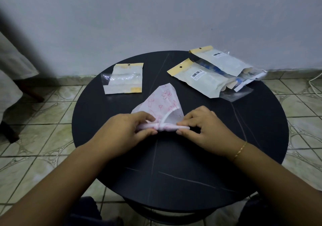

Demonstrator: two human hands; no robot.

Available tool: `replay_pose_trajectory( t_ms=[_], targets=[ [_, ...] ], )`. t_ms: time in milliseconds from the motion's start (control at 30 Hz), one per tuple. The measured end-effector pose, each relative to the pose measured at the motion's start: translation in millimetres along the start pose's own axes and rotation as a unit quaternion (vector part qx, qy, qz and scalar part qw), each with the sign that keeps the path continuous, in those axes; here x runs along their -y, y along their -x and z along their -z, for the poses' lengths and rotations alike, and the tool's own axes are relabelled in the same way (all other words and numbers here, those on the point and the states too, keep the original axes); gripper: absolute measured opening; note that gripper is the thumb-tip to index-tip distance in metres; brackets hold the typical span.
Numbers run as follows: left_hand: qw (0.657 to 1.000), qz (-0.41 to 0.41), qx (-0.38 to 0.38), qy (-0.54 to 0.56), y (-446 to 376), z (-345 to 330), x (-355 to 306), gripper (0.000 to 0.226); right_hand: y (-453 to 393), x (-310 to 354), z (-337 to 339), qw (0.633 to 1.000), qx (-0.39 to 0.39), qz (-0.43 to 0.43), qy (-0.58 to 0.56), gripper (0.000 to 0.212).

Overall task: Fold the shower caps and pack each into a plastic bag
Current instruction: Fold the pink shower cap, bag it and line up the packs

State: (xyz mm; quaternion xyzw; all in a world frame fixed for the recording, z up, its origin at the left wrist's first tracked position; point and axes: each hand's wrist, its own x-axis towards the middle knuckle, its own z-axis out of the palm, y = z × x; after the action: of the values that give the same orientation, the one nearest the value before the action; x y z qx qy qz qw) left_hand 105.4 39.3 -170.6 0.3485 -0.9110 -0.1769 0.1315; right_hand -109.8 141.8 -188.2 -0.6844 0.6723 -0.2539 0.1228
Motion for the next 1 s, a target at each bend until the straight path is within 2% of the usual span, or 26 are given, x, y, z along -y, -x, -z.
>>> replay_pose_trajectory(
  t_ms=[100, 267, 400, 500, 633, 733, 767, 833, 933, 1000],
  targets=[
    [0.998, 0.058, -0.013, 0.027, 3, 0, 2, 0.022, -2, 4, 1, 0.993, -0.025, -0.057, -0.103, 0.01],
    [0.989, 0.101, -0.043, 0.098, 1, -2, 3, 0.021, -11, 8, -6, 0.963, -0.067, -0.132, -0.225, 0.007],
    [0.985, 0.128, -0.035, 0.114, -4, -4, 4, 0.022, -20, 8, -10, 0.949, -0.079, -0.181, -0.245, 0.014],
    [0.989, 0.13, -0.019, 0.064, -5, -3, 2, 0.024, -24, 9, -12, 0.949, -0.08, -0.203, -0.226, 0.016],
    [0.996, 0.08, -0.028, -0.042, -7, -7, 7, 0.026, -27, 12, -15, 0.961, -0.072, -0.207, -0.166, 0.015],
    [0.993, -0.049, -0.083, -0.072, -9, -10, 11, 0.032, -26, 13, -18, 0.982, -0.062, -0.164, -0.076, 0.013],
    [0.99, -0.088, -0.075, -0.079, -10, -10, 11, 0.037, -25, 13, -19, 0.987, -0.06, -0.142, -0.052, 0.013],
    [0.989, -0.122, 0.006, -0.089, -13, -14, 11, 0.053, -25, 11, -20, 0.992, -0.061, -0.103, -0.025, 0.014],
    [0.981, -0.072, 0.142, -0.108, -18, -15, 12, 0.063, -23, 9, -16, 0.997, -0.041, -0.042, 0.052, 0.022],
    [0.977, -0.054, 0.177, -0.11, -21, -13, 15, 0.065, -20, 7, -9, 0.996, 0.012, -0.008, 0.087, 0.042]
  ],
)
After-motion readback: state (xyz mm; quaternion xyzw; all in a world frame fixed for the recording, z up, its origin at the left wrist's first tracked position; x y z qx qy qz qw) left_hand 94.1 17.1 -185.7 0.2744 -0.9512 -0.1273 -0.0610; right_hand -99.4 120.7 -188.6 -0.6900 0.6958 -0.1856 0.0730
